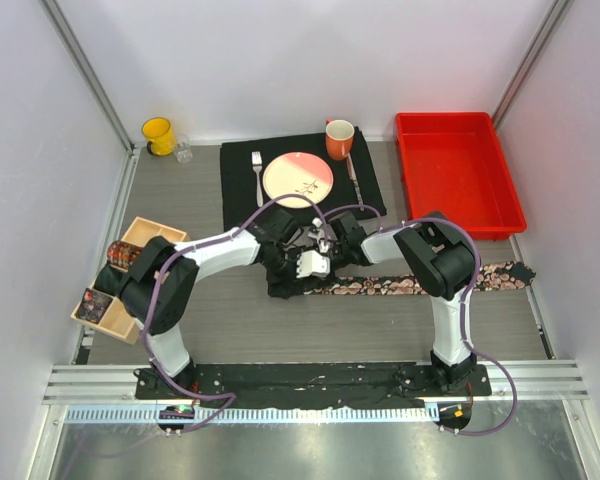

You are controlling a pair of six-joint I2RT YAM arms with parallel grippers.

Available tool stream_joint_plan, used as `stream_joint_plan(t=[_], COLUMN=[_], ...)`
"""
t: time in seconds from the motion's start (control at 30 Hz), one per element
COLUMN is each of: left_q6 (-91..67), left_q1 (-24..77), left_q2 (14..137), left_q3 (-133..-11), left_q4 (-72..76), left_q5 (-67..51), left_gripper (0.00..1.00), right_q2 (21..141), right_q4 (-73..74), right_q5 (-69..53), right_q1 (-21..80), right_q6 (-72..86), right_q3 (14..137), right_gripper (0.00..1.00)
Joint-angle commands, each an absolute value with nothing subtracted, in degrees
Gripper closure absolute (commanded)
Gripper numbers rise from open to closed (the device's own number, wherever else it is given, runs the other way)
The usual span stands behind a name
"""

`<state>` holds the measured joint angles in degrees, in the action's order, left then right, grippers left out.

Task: Roll the ties
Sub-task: Roll the tie at the center of the board.

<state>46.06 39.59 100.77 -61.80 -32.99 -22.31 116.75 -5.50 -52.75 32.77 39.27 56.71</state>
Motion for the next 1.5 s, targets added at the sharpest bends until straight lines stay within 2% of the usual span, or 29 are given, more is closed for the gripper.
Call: stream_joint_plan(t=[0.0,0.07,0.17,0.37,0.7,0.9,0.93,1.03,1.13,1.27,1.47], left_q6=[44.1,44.0,43.6,41.1,35.4,31.5,31.5,30.4,26.5,19.5,19.8], left_q1=[40.4,41.0,42.4,44.5,46.7,46.9,46.9,46.6,44.7,39.7,38.1], left_q2=[104.4,104.9,104.8,105.9,107.6,107.2,106.9,104.9,101.2,94.4,91.7], left_q3=[-65.4,-65.3,-65.2,-67.0,-69.3,-66.8,-66.4,-64.2,-59.1,-45.5,-36.3], left_q4=[-35.7,-35.8,-35.9,-36.4,-34.6,-29.0,-28.4,-25.1,-17.5,4.3,16.9], left_q5=[-19.5,-20.1,-20.3,-20.9,-23.7,-23.8,-24.4,-25.7,-27.8,-35.5,-38.8], left_gripper=[0.39,0.5,0.54,0.57,0.59,0.5,0.43,0.34,0.29,0.21,0.16], right_q2=[114.7,114.3,113.5,110.8,109.6,111.4,111.8,113.2,113.4,114.0,113.6], right_q4=[-3.9,-4.0,-3.6,-0.4,15.0,18.5,18.7,19.0,19.0,19.1,18.4], right_q5=[-53.3,-53.8,-54.4,-55.3,-53.8,-50.7,-50.6,-50.2,-50.0,-50.4,-52.2], right_q1=[33.0,33.0,32.2,30.3,28.0,25.8,25.7,25.5,25.5,25.5,25.5], right_q6=[37.0,37.0,37.3,35.2,22.4,18.1,17.7,17.0,16.1,15.4,15.6], right_q3=[57.7,57.7,57.6,57.0,56.5,55.5,55.6,56.3,56.5,56.5,57.0], right_gripper=[0.99,0.99,0.99,0.99,0.99,0.99,0.99,0.99,0.99,0.99,0.99])
